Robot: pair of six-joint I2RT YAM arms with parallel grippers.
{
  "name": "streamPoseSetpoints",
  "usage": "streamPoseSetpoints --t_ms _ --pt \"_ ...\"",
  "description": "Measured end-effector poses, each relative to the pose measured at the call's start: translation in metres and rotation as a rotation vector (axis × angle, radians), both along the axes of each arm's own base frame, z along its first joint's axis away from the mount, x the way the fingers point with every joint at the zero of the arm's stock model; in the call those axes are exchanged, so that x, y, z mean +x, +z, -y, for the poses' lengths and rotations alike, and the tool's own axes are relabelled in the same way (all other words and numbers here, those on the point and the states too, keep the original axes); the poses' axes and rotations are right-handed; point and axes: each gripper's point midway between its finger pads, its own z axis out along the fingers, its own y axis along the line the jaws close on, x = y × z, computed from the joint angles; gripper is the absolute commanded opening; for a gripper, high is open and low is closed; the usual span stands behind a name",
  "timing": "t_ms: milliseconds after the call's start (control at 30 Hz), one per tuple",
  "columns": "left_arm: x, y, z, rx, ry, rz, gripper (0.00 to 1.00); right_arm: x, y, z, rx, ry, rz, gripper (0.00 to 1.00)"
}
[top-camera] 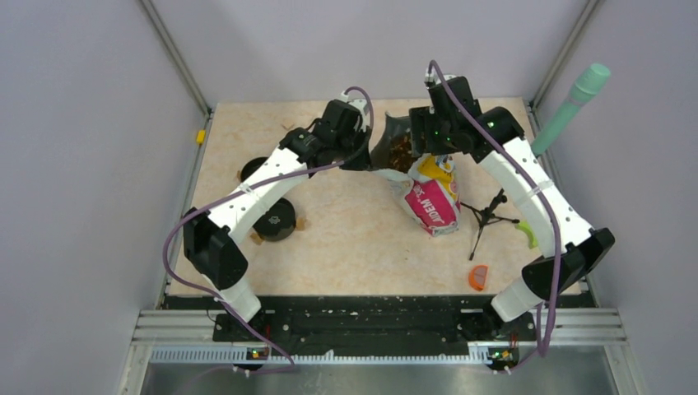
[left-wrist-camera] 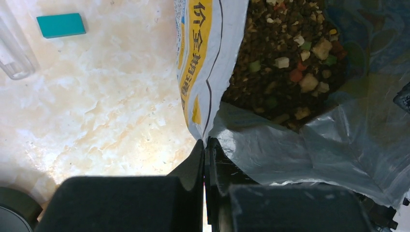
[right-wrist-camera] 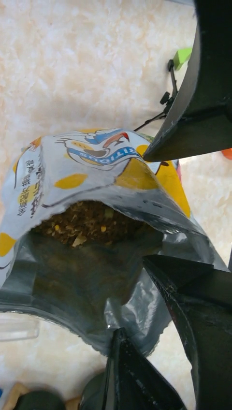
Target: Serve the pet food
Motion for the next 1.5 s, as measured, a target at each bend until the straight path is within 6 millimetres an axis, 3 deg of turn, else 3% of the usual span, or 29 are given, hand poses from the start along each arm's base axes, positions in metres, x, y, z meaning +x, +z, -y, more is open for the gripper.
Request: streamPoseSetpoints --t_ms 167,400,433,467,500,533,767,1067,1133,1233,1333,1500 --pt "0.000 0.001 0.000 0.007 -0.011 0.010 0.00 -0.007 0.000 0.002 -0.060 0.017 -0.014 0.75" --pt "0.001 0.000 -0.002 0.012 -0.014 0.014 0.00 0.012 0.001 0.006 -0.152 -0.004 0.014 0.72" --pt "0.001 0.000 -0.002 0.012 -0.013 0.014 0.00 0.017 0.000 0.007 -0.171 -0.012 0.016 0.62" --pt "0.002 0.000 -0.003 0.012 -0.012 0.014 0.00 0.021 0.000 0.008 -0.190 -0.020 0.017 0.41" --pt "0.002 0.000 -0.003 0.011 -0.011 0.014 0.00 0.027 -0.001 0.007 -0.207 -0.024 0.019 0.08" --pt "0.002 0.000 -0.003 0.010 -0.011 0.013 0.00 0.032 -0.002 0.007 -0.221 -0.026 0.020 0.00" --pt "0.008 0.001 -0.010 -0.004 0.010 0.001 0.00 0.033 -0.007 0.000 -0.206 0.001 0.007 0.00" --pt "0.029 0.002 -0.023 -0.042 0.083 -0.034 0.00 0.008 -0.021 -0.025 -0.126 -0.006 -0.026 0.00" --pt "0.034 0.003 -0.023 -0.044 0.089 -0.032 0.11 0.005 -0.021 -0.026 -0.103 -0.025 -0.026 0.00" --pt "0.039 0.005 -0.024 -0.038 0.089 -0.032 0.53 0.004 -0.017 -0.023 -0.082 -0.063 -0.015 0.00" --pt "0.046 0.018 -0.028 -0.028 0.098 -0.013 0.80 0.004 -0.017 -0.021 -0.079 -0.080 -0.011 0.00" --pt "0.054 0.048 -0.061 -0.031 0.162 0.050 0.87 0.005 -0.016 -0.018 -0.093 -0.095 -0.005 0.00"
